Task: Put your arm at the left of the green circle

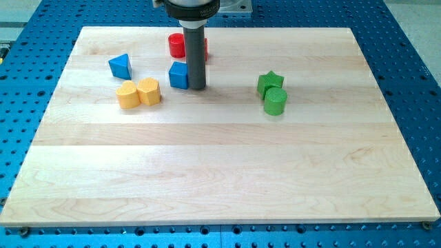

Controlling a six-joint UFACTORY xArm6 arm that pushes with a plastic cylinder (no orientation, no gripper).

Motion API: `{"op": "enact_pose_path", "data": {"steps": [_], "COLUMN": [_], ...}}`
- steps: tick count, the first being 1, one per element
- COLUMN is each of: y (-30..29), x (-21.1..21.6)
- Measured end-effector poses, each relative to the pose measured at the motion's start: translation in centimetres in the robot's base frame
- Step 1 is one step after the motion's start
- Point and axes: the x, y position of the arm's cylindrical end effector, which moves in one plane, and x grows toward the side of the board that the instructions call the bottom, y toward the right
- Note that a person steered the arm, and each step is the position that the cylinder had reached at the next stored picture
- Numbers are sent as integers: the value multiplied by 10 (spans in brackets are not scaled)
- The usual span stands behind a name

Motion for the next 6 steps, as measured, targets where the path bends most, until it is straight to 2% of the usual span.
{"op": "enact_pose_path", "data": {"steps": [1, 2, 3, 4, 5, 6], "y": [-29, -99, -111, -79, -10, 28], "x": [-7, -7, -7, -7, -5, 38]}}
